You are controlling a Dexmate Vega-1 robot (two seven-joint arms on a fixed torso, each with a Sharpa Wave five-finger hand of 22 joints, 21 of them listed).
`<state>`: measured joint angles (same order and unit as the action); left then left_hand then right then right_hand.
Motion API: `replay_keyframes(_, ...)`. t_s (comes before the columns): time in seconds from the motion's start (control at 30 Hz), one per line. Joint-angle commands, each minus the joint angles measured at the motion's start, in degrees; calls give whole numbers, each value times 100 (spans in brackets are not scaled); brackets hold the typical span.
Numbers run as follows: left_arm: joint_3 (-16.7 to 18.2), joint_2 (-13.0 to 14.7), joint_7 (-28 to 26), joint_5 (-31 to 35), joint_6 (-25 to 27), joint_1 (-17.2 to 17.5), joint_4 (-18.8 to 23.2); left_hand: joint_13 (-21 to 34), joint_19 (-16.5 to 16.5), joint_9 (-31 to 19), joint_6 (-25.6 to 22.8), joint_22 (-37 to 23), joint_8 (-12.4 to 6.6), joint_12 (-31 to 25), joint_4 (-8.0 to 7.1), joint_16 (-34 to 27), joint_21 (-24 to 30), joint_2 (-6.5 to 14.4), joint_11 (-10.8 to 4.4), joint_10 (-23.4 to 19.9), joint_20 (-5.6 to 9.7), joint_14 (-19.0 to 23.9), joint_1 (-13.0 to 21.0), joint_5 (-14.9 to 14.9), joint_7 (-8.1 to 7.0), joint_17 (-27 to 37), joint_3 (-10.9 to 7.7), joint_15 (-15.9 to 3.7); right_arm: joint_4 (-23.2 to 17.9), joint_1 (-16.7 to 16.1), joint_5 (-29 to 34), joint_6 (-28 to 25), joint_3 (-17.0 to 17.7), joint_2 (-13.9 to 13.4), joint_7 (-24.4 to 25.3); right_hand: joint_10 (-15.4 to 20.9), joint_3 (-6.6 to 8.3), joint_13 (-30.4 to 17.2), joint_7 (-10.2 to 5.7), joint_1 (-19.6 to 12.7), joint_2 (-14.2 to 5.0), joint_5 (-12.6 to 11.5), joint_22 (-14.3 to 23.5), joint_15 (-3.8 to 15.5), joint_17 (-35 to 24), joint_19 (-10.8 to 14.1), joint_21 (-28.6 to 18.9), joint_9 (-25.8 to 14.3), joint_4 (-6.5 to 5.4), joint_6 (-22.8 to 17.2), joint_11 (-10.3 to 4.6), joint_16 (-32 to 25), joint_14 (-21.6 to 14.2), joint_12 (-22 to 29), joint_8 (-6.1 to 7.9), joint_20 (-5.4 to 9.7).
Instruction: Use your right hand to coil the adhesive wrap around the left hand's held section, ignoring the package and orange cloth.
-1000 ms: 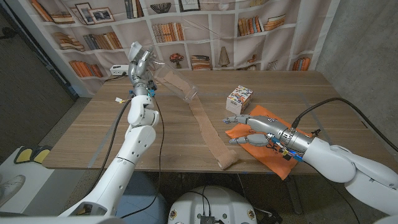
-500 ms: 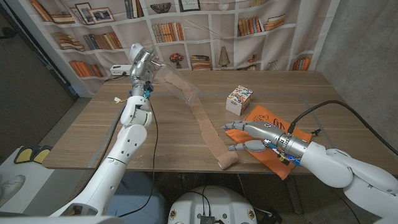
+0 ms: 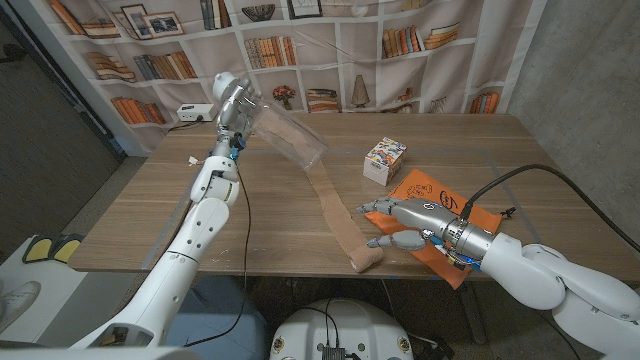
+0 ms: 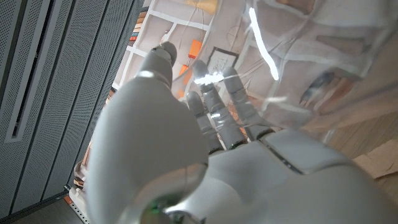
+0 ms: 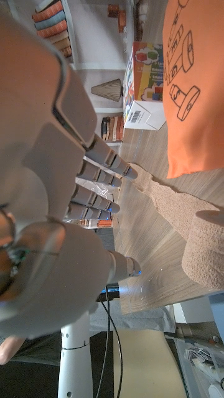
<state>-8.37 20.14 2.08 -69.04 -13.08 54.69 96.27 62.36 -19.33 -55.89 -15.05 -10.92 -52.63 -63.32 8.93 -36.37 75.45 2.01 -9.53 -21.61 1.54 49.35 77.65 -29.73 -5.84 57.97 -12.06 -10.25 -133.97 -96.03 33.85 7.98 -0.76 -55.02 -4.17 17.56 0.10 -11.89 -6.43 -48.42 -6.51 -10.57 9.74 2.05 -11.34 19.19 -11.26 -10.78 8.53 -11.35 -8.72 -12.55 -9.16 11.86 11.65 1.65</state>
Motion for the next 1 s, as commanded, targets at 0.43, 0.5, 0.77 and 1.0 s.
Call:
replay_keyframes(0.43, 59, -253, 1298, -842, 593, -297, -599, 33, 9, 6, -94, 4, -30, -30, 17, -15, 27, 562, 1, -57, -20, 308, 503, -43, 41, 37, 20, -274, 21, -241, 344, 152, 213, -84, 110, 77, 106, -22, -13, -207, -35, -8, 23, 954, -27, -13, 14, -26, 46, -55, -18, -38, -54, 16, 13, 57)
replay_keyframes(0.5, 50, -288, 1359, -826, 571, -326, -626, 36, 3, 1, -97, 4, -35, -32, 19, -27, 30, 555, 9, -53, -19, 315, 505, -43, 44, 51, 23, -274, 12, -234, 372, 149, 208, -96, 55, 98, 115, -22, -22, -233, -27, -7, 24, 967, -26, 16, 3, -26, 54, -81, -34, -42, -66, 23, 22, 62)
replay_keyframes(0.77, 62, -407, 1798, -851, 482, -379, -736, 62, 19, 4, -96, 0, -36, -43, 10, -23, 41, 564, 5, -42, -19, 297, 502, -47, 45, 60, 32, -272, -81, -225, 520, 76, 76, -156, -192, -31, 147, -25, 14, -310, -5, 0, 25, 957, -33, 6, 7, -27, 52, 50, 6, -31, -41, -30, -32, 58)
replay_keyframes(1.0, 88, -438, 1973, -893, 497, -365, -727, 76, 36, 14, -122, 0, -43, -52, 11, -28, 47, 564, 0, -43, -30, 294, 506, -50, 38, 73, 37, -271, -123, -197, 796, -28, -83, -168, -169, -80, 160, -26, 24, -338, 0, 1, 25, 942, -36, -25, 18, -27, 48, 117, -5, -11, 9, -46, -53, 70)
